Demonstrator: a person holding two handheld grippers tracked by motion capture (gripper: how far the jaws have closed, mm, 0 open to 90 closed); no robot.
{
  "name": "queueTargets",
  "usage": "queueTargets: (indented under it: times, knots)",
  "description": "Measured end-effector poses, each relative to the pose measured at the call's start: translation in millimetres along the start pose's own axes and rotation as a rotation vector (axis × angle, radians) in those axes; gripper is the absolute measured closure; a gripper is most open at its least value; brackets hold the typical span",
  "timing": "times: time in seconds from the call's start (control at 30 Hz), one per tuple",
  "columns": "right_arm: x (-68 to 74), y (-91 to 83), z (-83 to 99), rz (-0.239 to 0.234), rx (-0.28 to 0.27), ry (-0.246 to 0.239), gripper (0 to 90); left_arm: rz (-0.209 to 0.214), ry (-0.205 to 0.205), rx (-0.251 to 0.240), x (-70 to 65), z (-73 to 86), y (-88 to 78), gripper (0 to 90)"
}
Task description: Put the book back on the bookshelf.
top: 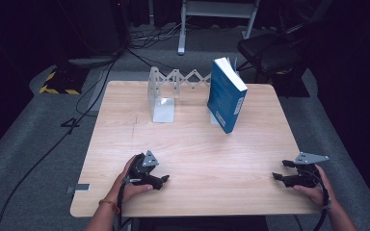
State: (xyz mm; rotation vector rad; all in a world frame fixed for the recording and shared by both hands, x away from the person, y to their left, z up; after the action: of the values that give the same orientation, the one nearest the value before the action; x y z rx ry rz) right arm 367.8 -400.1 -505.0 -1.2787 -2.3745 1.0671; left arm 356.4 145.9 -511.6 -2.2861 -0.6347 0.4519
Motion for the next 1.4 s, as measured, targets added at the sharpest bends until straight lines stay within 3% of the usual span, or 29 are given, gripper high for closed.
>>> queueTargets:
  times: [0.17, 1.4]
  knots:
    - [-2.7, -1.9, 10.4, -0.001, -0.055, 0.025, 23.1, -0.006, -0.001, -0.002, -0.3, -0.1, 0.4, 13.3]
    - [-2.9, -0.5, 9.4, 0.034, -0.045, 0.050, 19.2, -0.020, -0.008, -0.003, 0.0, -0.4, 0.5, 13.3]
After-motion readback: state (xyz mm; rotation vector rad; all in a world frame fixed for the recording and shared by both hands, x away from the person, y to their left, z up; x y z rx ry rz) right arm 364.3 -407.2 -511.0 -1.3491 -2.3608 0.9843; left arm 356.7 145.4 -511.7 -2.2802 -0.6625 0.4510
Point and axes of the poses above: each handheld gripper's, and its own axes: y roughly forward along the jaws, z roughly out of its underside, x roughly to its left, the point moved 1 cm from there along y, roughly forward along the jaws, and after that the axes turned 9 degrees about z, right-handed, at the moved point
